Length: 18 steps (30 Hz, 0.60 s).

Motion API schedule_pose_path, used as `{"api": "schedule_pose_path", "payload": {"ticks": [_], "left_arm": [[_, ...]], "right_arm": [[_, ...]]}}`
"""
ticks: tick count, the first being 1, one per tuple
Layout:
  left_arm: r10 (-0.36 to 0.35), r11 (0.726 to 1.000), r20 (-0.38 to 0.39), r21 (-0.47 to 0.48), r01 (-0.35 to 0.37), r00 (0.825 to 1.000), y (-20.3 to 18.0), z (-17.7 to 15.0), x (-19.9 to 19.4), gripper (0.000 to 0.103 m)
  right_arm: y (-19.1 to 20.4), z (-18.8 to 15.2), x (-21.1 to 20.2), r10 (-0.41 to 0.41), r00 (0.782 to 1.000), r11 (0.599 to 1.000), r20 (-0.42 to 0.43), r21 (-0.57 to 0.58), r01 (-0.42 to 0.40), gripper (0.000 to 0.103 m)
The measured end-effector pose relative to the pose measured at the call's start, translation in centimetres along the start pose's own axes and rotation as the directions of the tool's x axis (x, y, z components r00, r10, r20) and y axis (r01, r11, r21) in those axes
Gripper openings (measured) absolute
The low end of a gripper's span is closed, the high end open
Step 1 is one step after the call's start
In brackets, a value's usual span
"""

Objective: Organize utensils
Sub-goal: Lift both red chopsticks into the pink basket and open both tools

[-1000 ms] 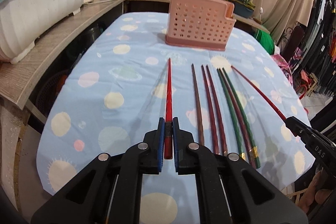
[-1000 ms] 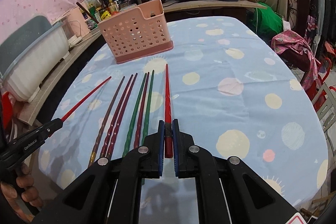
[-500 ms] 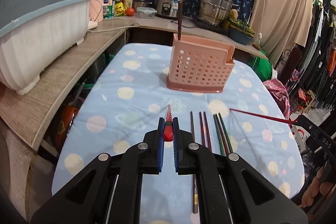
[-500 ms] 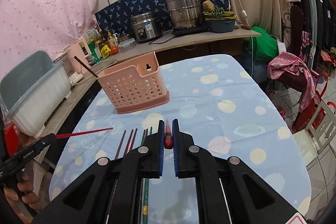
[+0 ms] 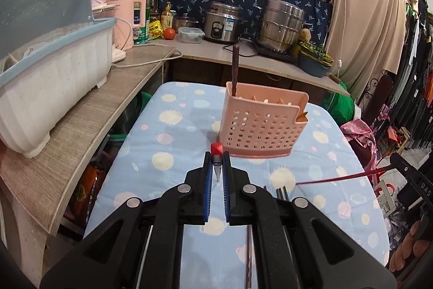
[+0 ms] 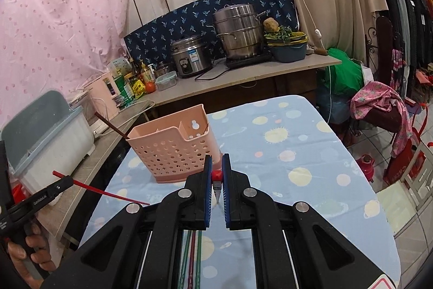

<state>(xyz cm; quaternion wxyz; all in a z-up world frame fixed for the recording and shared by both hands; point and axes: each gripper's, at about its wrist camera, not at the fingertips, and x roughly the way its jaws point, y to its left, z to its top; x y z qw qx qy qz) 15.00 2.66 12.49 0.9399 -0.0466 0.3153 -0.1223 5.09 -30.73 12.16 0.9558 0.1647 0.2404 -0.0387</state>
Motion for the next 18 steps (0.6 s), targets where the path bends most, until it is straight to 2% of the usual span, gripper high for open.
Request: {"api": "schedule_pose_path", "payload": {"ticks": [9,14,18], "left_arm": [[-0.005,1.000,0.028,0.009,0.005,1.000,-0.6,3.5,0.9,0.007],[-0.024,0.999,0.083,0.025,0.022,0.996,-1.5,5.9,-0.1,0.007],[-0.043,0.998,0.150,0.044,0.037,0.988,-2.6,8.2,-1.3,0.007]], "right_arm": [[0.3,3.5,0.2,0.041,0.997,0.999,0.059,0.025,-0.042,0.007],[0.9,5.4,0.6,0.077,0.993,0.996,0.085,0.042,-0.081,0.007],[1.8,7.4,0.5,0.100,0.985,0.993,0.141,0.044,-0.107,0.007]]}}
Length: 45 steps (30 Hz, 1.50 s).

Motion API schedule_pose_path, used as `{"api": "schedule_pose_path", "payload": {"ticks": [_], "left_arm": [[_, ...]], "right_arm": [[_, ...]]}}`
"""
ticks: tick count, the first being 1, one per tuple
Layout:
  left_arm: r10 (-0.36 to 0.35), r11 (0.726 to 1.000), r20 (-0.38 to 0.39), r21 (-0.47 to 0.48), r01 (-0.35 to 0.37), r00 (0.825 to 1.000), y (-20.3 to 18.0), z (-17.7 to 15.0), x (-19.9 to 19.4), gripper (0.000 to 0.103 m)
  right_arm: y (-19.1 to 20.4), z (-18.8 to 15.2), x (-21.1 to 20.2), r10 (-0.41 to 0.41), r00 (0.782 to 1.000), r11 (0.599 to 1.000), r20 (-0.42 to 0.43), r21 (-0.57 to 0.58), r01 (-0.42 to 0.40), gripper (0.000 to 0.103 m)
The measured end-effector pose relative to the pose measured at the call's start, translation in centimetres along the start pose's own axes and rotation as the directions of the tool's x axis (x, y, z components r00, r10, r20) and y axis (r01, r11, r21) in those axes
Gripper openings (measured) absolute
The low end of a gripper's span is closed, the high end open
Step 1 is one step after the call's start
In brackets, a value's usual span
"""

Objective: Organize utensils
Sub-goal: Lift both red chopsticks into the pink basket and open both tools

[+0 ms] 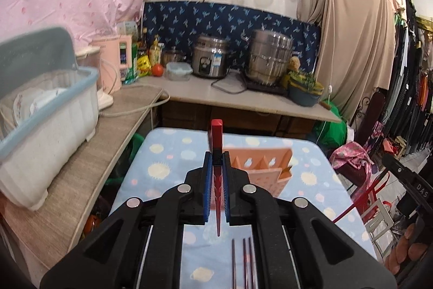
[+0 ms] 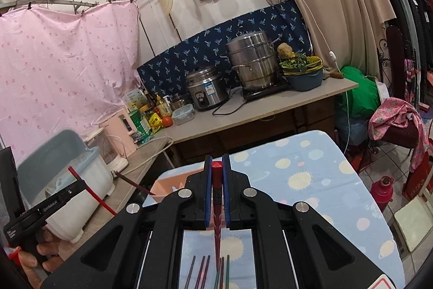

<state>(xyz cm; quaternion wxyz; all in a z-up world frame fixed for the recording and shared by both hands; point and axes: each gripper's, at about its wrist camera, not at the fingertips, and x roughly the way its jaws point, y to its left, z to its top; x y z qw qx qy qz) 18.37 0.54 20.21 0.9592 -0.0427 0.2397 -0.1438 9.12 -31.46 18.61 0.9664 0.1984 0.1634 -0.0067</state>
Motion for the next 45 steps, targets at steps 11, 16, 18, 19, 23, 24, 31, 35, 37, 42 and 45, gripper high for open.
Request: {"api": "schedule_pose_path", "payload": {"ticks": [11,16,18,19,23,24,31,35,37,42,45], "left_arm": [[0.002,1.000,0.240,0.020,-0.007,0.971,-1.8,6.5,0.1,0.007],[-0.012,1.000,0.290,0.006,0.011,0.957,-1.7,7.7,1.7,0.007],[-0.019,1.000,0.307,0.006,0.018,0.952,-1.7,8.0,2.3,0.007],[-0.023,1.000,0.312,0.006,0.023,0.950,-1.7,8.2,2.7,0.007],[-0.041,0.999,0.328,0.019,0.037,0.944,-2.0,8.2,4.0,0.007],[-0.042,0.999,0.326,0.022,0.037,0.944,-2.1,8.1,4.5,0.007],[-0.034,0.999,0.254,0.017,0.030,0.967,-1.6,5.9,8.3,0.007],[-0.021,1.000,0.208,0.012,0.019,0.978,-1.1,4.7,9.9,0.007],[-0.020,1.000,0.191,0.010,0.019,0.981,-1.0,4.3,10.3,0.007],[-0.005,1.000,0.162,-0.004,0.006,0.987,-0.5,3.8,10.7,0.013],[0.015,1.000,0.159,-0.013,-0.013,0.987,-0.2,3.7,10.5,0.037]], "right_arm": [[1.4,5.5,2.2,0.078,0.976,0.991,0.204,0.091,-0.098,0.007],[2.0,6.4,4.3,0.081,0.965,0.990,0.250,0.094,-0.108,0.007],[2.0,6.4,5.5,0.084,0.967,0.989,0.240,0.099,-0.110,0.007],[1.9,6.4,6.0,0.084,0.969,0.989,0.233,0.101,-0.111,0.007],[1.8,5.8,8.2,0.077,0.978,0.990,0.193,0.102,-0.098,0.007],[1.7,5.6,8.8,0.076,0.981,0.990,0.180,0.104,-0.096,0.007],[0.7,3.4,12.0,0.066,0.994,0.990,0.084,0.115,-0.075,0.007],[0.3,2.2,13.1,0.056,0.998,0.991,0.041,0.120,-0.060,0.007],[0.2,1.8,13.6,0.049,0.998,0.992,0.026,0.116,-0.052,0.007],[0.1,1.3,14.0,0.052,0.999,0.992,0.006,0.116,-0.052,0.014],[0.1,1.4,13.6,0.045,0.999,0.992,0.013,0.115,-0.046,0.023]]}}
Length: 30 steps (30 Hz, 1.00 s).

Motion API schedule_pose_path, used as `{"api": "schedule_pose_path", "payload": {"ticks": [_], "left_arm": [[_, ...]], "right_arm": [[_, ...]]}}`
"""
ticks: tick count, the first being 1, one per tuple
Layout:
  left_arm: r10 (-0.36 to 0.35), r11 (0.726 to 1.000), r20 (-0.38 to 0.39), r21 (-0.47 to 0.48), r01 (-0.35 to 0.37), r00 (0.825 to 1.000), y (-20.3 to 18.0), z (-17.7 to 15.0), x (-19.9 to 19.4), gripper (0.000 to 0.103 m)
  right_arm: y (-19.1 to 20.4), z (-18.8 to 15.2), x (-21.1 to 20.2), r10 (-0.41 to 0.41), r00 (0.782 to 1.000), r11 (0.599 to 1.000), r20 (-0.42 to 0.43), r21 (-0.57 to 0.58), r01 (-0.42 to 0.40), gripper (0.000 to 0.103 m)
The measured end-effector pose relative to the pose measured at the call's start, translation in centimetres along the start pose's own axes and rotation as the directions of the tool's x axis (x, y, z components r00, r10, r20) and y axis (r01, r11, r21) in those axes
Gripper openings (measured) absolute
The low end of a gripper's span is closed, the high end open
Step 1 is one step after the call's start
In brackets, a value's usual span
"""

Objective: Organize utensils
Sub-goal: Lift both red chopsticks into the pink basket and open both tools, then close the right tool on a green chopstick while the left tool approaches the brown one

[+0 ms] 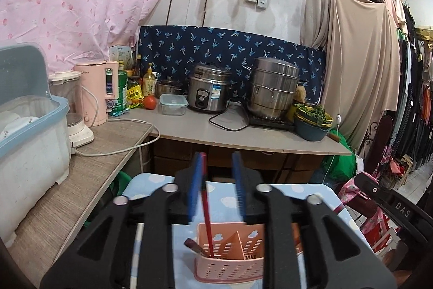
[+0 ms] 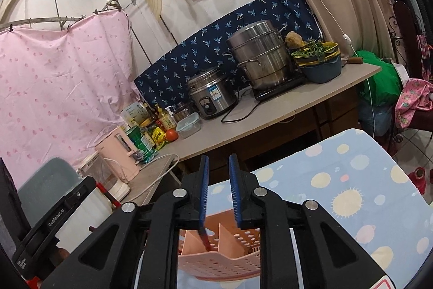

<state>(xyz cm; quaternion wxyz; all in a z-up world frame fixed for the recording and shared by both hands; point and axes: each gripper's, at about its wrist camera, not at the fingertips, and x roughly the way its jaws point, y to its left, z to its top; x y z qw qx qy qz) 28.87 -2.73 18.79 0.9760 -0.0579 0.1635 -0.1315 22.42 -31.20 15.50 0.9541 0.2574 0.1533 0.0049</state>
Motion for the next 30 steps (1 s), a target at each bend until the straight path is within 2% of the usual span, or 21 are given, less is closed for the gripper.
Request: {"api": "schedule_pose_path", "payload": {"ticks": [2,10,19,22,26,30], "left_arm": [[0.009,1.000,0.000,-0.012,-0.009,1.000,0.2,0.0,-0.3,0.051],[0.004,1.000,-0.068,-0.023,-0.005,0.998,0.6,0.0,-2.1,0.065],[0.009,1.000,-0.176,0.000,-0.009,0.984,0.6,-2.4,-4.6,0.067],[0.007,1.000,-0.214,0.012,-0.004,0.977,0.7,-4.2,-5.5,0.068],[0.038,0.999,-0.255,0.038,-0.029,0.966,0.7,-7.2,-6.7,0.068],[0.036,0.999,-0.316,0.044,-0.024,0.948,1.0,-10.5,-7.7,0.068]], "right_arm": [[-0.1,0.1,-0.4,0.000,1.000,1.000,0.006,0.009,0.000,0.031],[0.6,-0.4,-2.3,0.010,1.000,1.000,-0.017,-0.009,-0.010,0.032],[1.5,-3.2,-5.0,0.008,0.994,0.998,-0.106,-0.055,-0.014,0.032],[1.5,-4.6,-6.2,-0.004,0.992,0.997,-0.129,-0.077,-0.006,0.032],[0.8,-7.1,-8.1,-0.029,0.985,0.995,-0.168,-0.094,0.013,0.032],[-0.1,-10.4,-9.6,-0.062,0.972,0.991,-0.228,-0.127,0.034,0.032]]}}
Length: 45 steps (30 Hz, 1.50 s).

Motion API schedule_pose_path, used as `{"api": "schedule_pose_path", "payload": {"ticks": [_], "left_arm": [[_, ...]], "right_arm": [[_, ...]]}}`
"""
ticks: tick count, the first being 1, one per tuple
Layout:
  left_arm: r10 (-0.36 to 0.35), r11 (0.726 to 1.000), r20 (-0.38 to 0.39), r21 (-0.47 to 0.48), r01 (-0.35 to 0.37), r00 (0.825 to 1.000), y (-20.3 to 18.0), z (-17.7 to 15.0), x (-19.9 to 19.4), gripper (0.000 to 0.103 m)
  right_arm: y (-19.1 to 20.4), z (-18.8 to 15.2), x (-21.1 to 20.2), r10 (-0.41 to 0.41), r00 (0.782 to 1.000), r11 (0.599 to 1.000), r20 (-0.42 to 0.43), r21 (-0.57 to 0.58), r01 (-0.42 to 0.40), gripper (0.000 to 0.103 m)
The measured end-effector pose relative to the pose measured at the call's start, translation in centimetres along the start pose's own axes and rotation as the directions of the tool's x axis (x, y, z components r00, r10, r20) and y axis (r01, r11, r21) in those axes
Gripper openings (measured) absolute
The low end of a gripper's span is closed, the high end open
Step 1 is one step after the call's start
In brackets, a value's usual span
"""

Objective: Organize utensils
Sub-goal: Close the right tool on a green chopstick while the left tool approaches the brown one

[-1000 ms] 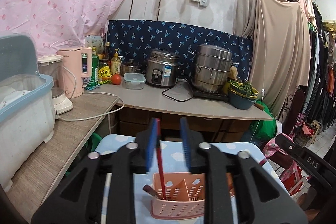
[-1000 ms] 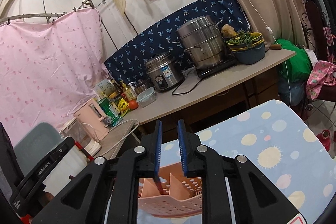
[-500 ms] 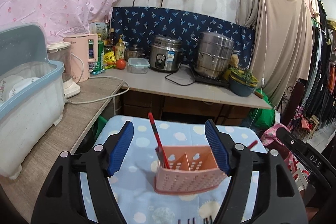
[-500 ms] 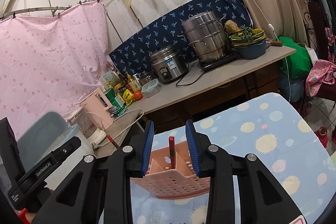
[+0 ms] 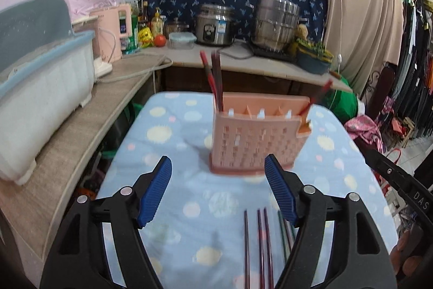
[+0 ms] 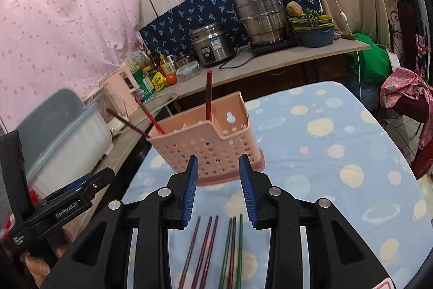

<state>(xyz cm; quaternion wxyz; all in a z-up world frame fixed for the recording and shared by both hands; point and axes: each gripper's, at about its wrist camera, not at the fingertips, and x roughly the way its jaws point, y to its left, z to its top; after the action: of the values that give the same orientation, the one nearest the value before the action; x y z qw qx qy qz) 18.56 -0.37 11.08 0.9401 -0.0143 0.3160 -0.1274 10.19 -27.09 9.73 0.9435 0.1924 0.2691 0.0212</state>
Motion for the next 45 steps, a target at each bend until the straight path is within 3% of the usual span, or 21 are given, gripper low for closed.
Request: {"api": "schedule_pose_path", "payload": {"ticks": [12,20,28,45], "left_arm": [[0.013,1.000,-0.132,-0.015,-0.015,0.991,0.7,-9.2,0.1,0.067],[0.013,1.000,-0.198,-0.016,-0.017,0.980,0.5,-13.4,-0.1,0.067],[0.021,1.000,-0.225,-0.014,-0.024,0.974,0.4,-15.5,-0.4,0.067],[0.007,1.000,-0.239,-0.001,-0.007,0.971,-0.2,-17.1,-0.8,0.067]], "right_arm": [[-2.7,-10.3,-1.9,-0.088,0.979,0.996,-0.184,-0.016,0.086,0.032],[-2.2,-14.8,-2.6,-0.113,0.963,0.992,-0.244,-0.083,0.095,0.032],[-1.2,-17.2,-3.0,-0.108,0.956,0.990,-0.272,-0.118,0.078,0.031],[-0.3,-18.9,-3.1,-0.146,0.952,0.978,-0.270,-0.184,0.098,0.017]]}}
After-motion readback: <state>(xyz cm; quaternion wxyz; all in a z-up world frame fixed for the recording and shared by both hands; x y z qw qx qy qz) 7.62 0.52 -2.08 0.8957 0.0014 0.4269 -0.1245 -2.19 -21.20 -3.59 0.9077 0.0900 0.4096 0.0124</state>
